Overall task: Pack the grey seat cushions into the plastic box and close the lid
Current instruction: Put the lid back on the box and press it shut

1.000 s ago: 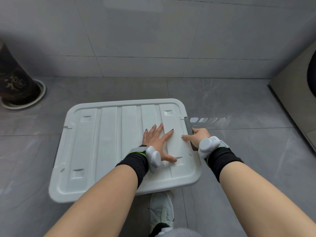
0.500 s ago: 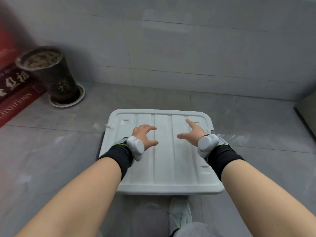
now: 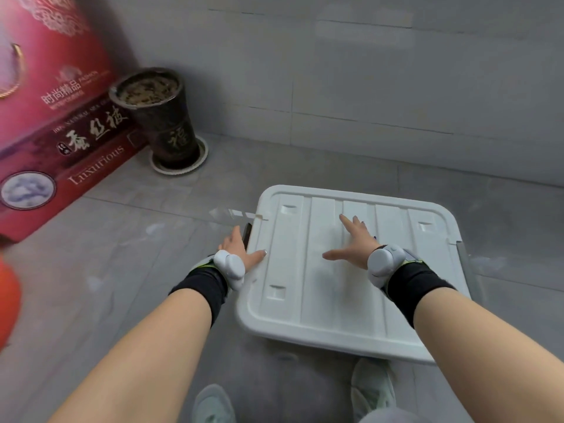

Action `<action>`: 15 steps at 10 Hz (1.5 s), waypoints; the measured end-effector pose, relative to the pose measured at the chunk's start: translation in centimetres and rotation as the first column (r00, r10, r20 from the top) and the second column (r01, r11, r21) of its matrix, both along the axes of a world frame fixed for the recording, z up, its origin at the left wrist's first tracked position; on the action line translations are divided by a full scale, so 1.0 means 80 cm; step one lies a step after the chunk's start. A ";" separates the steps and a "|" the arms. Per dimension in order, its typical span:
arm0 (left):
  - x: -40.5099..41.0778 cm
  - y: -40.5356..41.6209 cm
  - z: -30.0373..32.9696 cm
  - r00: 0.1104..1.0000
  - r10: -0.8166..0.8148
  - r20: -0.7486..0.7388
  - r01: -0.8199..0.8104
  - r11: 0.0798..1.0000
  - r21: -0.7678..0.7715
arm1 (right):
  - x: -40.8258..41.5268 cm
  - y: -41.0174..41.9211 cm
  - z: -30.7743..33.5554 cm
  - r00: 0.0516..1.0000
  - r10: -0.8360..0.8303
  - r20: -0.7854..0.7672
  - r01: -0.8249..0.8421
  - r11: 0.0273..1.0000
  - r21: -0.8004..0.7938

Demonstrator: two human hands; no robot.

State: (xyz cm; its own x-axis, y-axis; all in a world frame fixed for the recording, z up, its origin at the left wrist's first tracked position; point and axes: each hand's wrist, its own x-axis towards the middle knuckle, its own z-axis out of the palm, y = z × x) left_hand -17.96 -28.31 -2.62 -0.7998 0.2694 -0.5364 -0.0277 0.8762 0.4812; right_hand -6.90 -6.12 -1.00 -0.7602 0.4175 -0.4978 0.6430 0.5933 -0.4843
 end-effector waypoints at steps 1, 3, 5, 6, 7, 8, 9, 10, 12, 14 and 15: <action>-0.001 -0.002 -0.013 0.985 0.054 0.166 -0.068 0.994 0.081 | -0.004 -0.002 -0.009 0.999 0.031 0.037 -0.033 0.998 0.058; -0.008 -0.006 -0.022 0.967 0.076 0.242 -0.100 0.991 0.090 | -0.005 0.001 -0.023 0.995 0.063 0.080 -0.072 0.991 0.114; -0.015 -0.004 -0.022 0.979 -0.032 0.204 0.041 0.998 -0.038 | -0.006 0.002 -0.025 0.994 0.066 0.092 -0.078 0.989 0.126; -0.014 0.001 -0.018 0.986 -0.090 0.139 0.108 0.985 -0.133 | -0.006 0.002 -0.027 0.994 0.064 0.093 -0.076 0.989 0.131; -0.012 0.005 -0.015 0.987 -0.106 0.122 0.128 0.974 -0.185 | -0.006 0.002 -0.028 0.994 0.058 0.088 -0.070 0.989 0.133; -0.007 0.011 -0.016 0.990 -0.094 0.102 0.114 0.970 -0.215 | -0.006 0.002 -0.029 0.995 0.055 0.087 -0.066 0.989 0.131; -0.005 0.016 -0.019 0.994 -0.077 0.079 0.093 0.971 -0.220 | -0.007 0.002 -0.030 0.995 0.056 0.082 -0.066 0.989 0.130; -0.002 0.020 -0.017 0.996 -0.074 0.039 0.081 0.978 -0.195 | -0.006 0.003 -0.031 0.996 0.053 0.073 -0.062 0.990 0.127; 0.004 0.019 -0.012 0.998 -0.056 -0.020 0.053 0.986 -0.156 | 0.003 0.011 -0.020 0.999 0.003 0.037 -0.004 1.000 0.023; 0.009 0.031 -0.004 0.994 0.017 -0.111 -0.023 0.998 -0.050 | 0.050 0.061 0.001 0.977 -0.201 -0.073 0.197 0.979 -0.057; 0.019 0.046 -0.001 0.989 -0.018 -0.149 0.005 0.996 -0.092 | 0.078 0.090 0.003 0.950 -0.304 -0.067 0.306 0.952 0.018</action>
